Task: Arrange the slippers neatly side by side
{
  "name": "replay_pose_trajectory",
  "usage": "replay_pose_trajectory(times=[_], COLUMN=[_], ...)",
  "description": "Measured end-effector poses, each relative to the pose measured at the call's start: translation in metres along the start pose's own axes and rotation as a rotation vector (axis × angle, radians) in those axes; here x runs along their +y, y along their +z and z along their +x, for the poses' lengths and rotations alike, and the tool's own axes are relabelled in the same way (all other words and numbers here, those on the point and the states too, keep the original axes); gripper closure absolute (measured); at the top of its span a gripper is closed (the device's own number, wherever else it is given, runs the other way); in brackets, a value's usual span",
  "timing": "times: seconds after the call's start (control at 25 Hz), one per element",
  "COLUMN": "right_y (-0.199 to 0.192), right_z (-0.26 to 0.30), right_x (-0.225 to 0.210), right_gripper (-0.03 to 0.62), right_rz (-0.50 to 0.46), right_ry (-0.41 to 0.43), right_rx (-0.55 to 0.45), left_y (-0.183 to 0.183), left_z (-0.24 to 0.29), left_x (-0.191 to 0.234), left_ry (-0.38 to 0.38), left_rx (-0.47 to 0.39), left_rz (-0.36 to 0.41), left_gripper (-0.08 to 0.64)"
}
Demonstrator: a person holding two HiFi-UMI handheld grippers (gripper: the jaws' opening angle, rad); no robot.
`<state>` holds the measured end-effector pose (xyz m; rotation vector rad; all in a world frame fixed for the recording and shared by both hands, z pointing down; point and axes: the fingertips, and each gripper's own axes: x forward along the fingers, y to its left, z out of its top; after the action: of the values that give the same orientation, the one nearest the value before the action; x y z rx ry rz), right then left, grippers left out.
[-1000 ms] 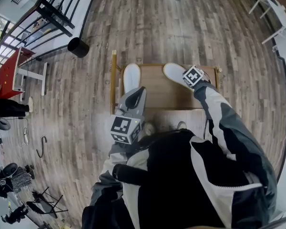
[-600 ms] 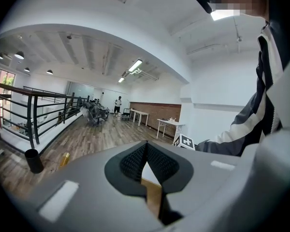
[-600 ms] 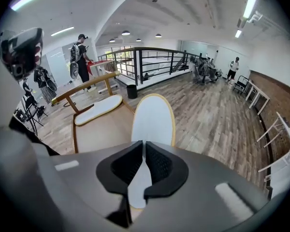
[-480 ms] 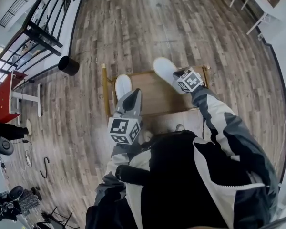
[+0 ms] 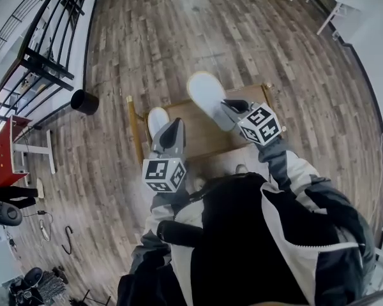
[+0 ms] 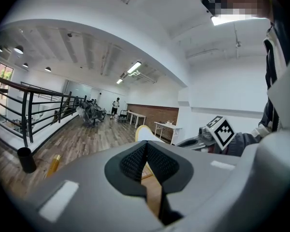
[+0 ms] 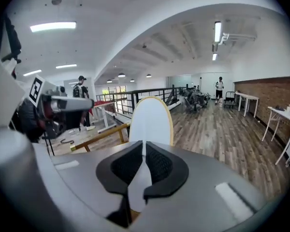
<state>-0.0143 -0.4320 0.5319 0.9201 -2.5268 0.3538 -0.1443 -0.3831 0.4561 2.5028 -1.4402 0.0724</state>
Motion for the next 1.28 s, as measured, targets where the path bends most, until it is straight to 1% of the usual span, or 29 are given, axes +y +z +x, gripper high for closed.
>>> replay_pose_trajectory(times=[0.08,0.16,0.24,0.36,0.56,0.84,1.08,1.28], right_y=[0.017,0.028,0.033,0.038,0.049,0.054,0.037,0.018], right_z=[-0.018,-0.034,-0.044,-0.051,-0.053,-0.047,-0.022,0.006], right_x=[0.012,0.022,0.032,0.041,0.047,0.039,0.045,0.058], right_gripper=[0.566,0.566,0.566,0.566,0.566,0.566,0.566,0.568], right_rz=[0.024,0.027,0.031,0.034,0.017,0.032,0.103,0.095], right_ry=[0.02,0.03,0.034,0.037,0.048,0.022,0.038,0.036], right_rx=[-0.089,-0.154,-0.193,-0.221,-0.24,-0.25,-0.21,-0.16], left_y=[0.003,0.003,0.002,0.002,0.003,0.007,0.003,0.001], left_z=[0.002,0.003,0.004,0.005,0.006,-0.002,-0.012,-0.025], left_x=[0.0,-0.001,-0.001,0.001,0.006,0.019,0.031,0.042], left_ry=[-0.001,-0.007,-0.01,-0.006,0.007,0.038,0.049,0.046], left_rx=[-0.007,-0.009,-0.005,-0.005,-0.007,-0.018,-0.009,0.0], left_rz=[0.003,0.007,0.011,0.008,0.008,-0.002,-0.01,-0.015], left_gripper=[0.546,0.545,0.545,0.545,0.546,0.546,0.545,0.545])
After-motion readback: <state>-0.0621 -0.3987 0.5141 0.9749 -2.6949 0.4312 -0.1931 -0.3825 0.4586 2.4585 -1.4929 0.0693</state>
